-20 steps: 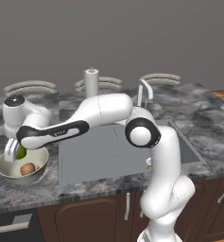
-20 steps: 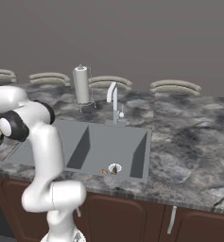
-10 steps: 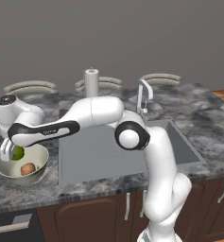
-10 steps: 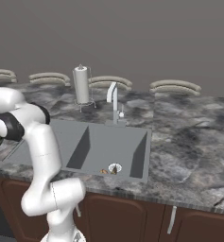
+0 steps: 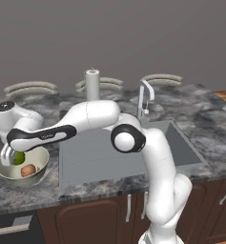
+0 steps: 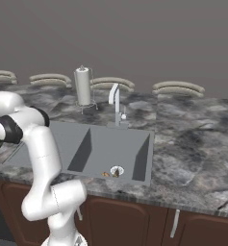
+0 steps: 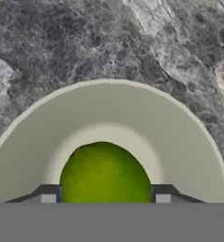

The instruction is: There is a mixed pile of frozen fruits and vegetables on the counter. Locate all the frozen vegetables and place the items in a bowl on the counter. Take all the frozen fruits and defrost them in a running sink.

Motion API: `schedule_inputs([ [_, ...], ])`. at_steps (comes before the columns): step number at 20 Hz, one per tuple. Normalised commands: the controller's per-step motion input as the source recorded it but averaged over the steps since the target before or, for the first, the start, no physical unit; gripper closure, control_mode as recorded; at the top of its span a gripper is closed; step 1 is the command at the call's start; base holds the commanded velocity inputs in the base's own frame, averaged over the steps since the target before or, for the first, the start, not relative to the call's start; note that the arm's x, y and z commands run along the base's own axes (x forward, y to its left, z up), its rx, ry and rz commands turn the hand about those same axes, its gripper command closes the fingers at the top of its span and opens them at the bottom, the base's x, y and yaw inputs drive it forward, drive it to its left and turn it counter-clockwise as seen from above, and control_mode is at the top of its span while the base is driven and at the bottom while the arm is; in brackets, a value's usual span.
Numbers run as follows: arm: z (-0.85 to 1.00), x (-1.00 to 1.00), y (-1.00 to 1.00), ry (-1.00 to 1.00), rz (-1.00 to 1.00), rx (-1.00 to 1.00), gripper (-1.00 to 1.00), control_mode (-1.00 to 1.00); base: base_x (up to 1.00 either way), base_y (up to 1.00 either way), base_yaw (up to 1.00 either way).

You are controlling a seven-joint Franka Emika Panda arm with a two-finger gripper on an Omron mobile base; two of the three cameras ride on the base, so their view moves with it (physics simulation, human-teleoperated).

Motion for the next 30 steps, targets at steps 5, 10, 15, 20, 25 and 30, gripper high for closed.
schedule_inputs([
  [5, -0.25, 0.07, -0.04, 0.00, 0.00, 0.00, 1.00, -1.00, 0.00, 0.00, 0.00],
  [10, -0.21, 0.07, -0.03, 0.00, 0.00, 0.00, 1.00, -1.00, 0.00, 0.00, 0.00],
  [15, -0.18, 0.05, -0.06, 0.00, 0.00, 0.00, 1.00, -1.00, 0.00, 0.00, 0.00],
  [20, -0.19, 0.05, -0.02, 0.00, 0.00, 0.00, 1.00, -1.00, 0.00, 0.00, 0.00],
  [25, -0.11, 0.00, -0.08, 0.00, 0.00, 0.00, -1.00, -1.00, 0.00, 0.00, 0.00],
  [30, 0.00, 0.00, -0.20, 0.00, 0.00, 0.00, -1.00, -1.00, 0.00, 0.00, 0.00],
])
